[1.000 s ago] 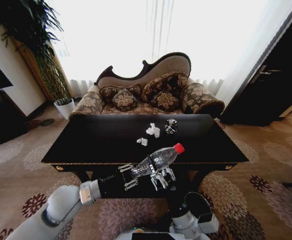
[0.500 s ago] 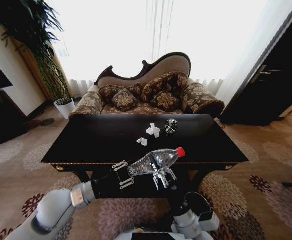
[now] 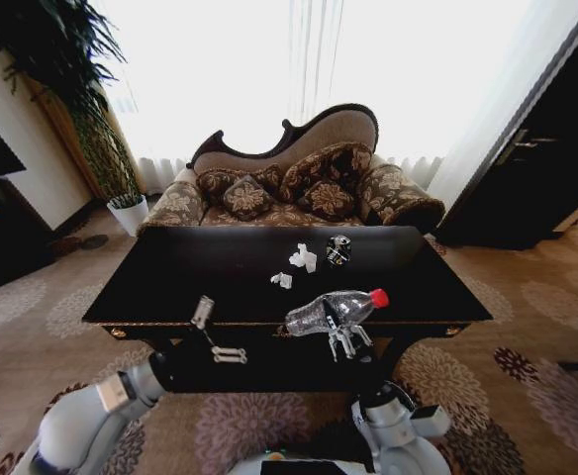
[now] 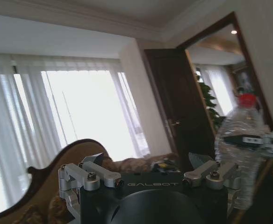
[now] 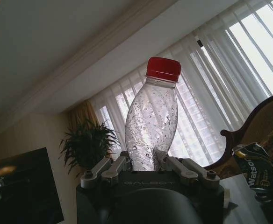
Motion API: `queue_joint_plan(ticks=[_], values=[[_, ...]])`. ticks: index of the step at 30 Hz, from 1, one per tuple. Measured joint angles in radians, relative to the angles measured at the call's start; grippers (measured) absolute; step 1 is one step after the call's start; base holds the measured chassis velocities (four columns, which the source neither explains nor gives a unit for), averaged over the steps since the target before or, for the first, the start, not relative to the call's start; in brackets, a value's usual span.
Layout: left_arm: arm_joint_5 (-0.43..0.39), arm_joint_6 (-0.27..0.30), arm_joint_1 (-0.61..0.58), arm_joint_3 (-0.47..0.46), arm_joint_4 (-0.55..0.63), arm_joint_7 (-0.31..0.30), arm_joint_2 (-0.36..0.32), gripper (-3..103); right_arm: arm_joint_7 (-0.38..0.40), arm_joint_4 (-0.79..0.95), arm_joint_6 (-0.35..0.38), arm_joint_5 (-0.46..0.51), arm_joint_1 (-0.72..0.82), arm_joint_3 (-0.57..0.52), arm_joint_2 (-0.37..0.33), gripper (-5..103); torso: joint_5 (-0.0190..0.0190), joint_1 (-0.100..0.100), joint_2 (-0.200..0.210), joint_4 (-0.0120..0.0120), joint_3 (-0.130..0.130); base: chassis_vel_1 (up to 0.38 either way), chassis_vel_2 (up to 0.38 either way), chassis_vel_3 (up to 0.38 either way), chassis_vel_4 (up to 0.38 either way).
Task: Move to the front of the table and place the trash on the table into the trash bin.
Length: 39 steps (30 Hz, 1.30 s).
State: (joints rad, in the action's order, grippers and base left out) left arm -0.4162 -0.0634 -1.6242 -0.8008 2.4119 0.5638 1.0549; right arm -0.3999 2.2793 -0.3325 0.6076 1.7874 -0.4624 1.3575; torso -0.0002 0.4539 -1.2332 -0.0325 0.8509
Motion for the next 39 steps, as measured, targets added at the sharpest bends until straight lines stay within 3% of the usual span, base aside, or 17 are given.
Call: queue_joint_plan(ticks=[4, 6, 7, 11, 18, 22, 29, 32, 39], values=[[-0.072, 0.041, 0.028, -0.06, -0.013, -0.049, 0.027, 100, -0.082, -0.016, -0.033, 0.04, -0.001, -0.013, -0.007, 22, -0.0001, 0.0, 0.0, -0.0001, 0.0, 0.0, 0.0, 0.0, 0.0], [-0.16, 0.103, 0.051, -0.12, -0.023, -0.11, 0.056, 100, -0.173, -0.047, -0.071, 0.057, -0.01, -0.025, -0.015, 22, -0.0001, 0.0, 0.0, -0.0001, 0.0, 0.0, 0.0, 0.0, 0.0], [-0.16, 0.103, 0.051, -0.12, -0.023, -0.11, 0.056, 100, -0.173, -0.047, -0.071, 0.057, -0.01, -0.025, -0.015, 22, -0.0001, 0.0, 0.0, -0.0001, 0.0, 0.0, 0.0, 0.0, 0.0], [-0.289, 0.174, 0.071, -0.221, -0.044, -0.194, 0.095, 100, -0.252, -0.103, -0.116, 0.046, -0.032, -0.056, -0.031, 22, -0.0001, 0.0, 0.0, -0.0001, 0.0, 0.0, 0.0, 0.0, 0.0], [-0.35, 0.196, 0.084, -0.296, -0.063, -0.213, 0.125, 100, -0.391, -0.175, -0.177, 0.04, -0.052, -0.08, -0.041, 22, -0.0001, 0.0, 0.0, 0.0, 0.0, 0.0, 0.0, 0.0, 0.0], [-0.379, 0.205, 0.096, -0.33, -0.069, -0.22, 0.128, 100, -0.467, -0.28, -0.221, -0.028, -0.076, -0.106, -0.047, 22, -0.0001, 0.0, 0.0, -0.0001, 0.0, 0.0, 0.0, 0.0, 0.0], [-0.437, 0.215, 0.111, -0.394, -0.083, -0.23, 0.109, 100, -0.488, -0.435, -0.267, -0.118, -0.122, -0.107, -0.07, 22, 0.0, 0.0, 0.0, -0.0001, 0.0, 0.0, 0.0, 0.0, 0.0], [-0.458, 0.218, 0.115, -0.423, -0.088, -0.234, 0.101, 100, -0.456, -0.499, -0.27, -0.162, -0.149, -0.091, -0.08, 22, -0.0001, 0.0, 0.0, -0.0001, 0.0, 0.0, 0.0, 0.0, 0.0], [-0.49, 0.227, 0.112, -0.481, -0.081, -0.242, 0.091, 100, -0.309, -0.685, -0.242, -0.377, -0.248, -0.051, -0.103, 22, 0.0, 0.0, 0.0, 0.0, 0.0, 0.0, 0.0, 0.0, 0.0]])
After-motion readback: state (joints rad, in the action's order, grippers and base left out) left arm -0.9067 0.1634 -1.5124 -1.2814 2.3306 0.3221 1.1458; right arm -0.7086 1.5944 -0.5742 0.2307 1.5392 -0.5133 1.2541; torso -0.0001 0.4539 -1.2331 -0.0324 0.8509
